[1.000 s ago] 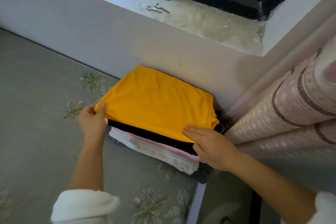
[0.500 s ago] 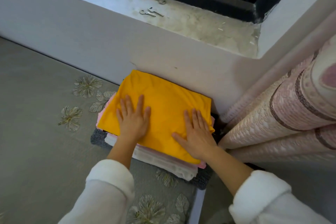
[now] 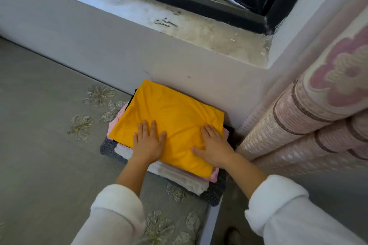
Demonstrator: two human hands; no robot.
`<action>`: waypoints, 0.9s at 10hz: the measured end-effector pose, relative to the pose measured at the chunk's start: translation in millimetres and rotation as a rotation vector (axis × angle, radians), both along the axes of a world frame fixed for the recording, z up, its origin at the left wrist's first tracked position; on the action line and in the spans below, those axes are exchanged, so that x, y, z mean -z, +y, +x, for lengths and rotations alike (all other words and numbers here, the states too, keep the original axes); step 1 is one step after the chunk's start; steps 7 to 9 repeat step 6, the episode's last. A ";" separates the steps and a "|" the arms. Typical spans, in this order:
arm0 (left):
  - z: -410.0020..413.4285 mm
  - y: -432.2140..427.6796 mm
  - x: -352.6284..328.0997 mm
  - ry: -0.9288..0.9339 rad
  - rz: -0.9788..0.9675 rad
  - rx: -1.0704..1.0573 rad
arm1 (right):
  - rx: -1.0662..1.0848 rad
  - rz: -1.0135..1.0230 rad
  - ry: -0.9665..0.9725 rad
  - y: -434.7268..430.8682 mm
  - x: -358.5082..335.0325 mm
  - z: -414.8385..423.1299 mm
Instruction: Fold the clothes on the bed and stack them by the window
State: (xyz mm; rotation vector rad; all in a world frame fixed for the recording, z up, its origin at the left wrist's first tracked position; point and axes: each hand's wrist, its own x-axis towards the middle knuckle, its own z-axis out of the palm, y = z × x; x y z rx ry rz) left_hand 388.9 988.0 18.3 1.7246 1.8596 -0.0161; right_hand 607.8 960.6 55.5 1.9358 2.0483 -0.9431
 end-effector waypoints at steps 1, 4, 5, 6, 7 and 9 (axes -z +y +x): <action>9.7 -24.1 -9.9 -0.005 0.006 -0.001 | 0.044 0.023 0.122 -7.7 -11.1 6.5; 59.4 -79.4 -32.7 0.009 -0.035 0.008 | 0.270 0.159 0.505 -41.5 -76.7 20.6; 76.8 -94.9 -37.1 -0.001 -0.031 -0.025 | 0.265 0.281 0.726 -53.0 -133.1 31.9; 92.3 -107.2 -38.1 -0.008 -0.011 -0.020 | 0.106 0.524 0.840 -74.9 -210.9 54.5; 92.3 -107.2 -38.1 -0.008 -0.011 -0.020 | 0.106 0.524 0.840 -74.9 -210.9 54.5; 92.3 -107.2 -38.1 -0.008 -0.011 -0.020 | 0.106 0.524 0.840 -74.9 -210.9 54.5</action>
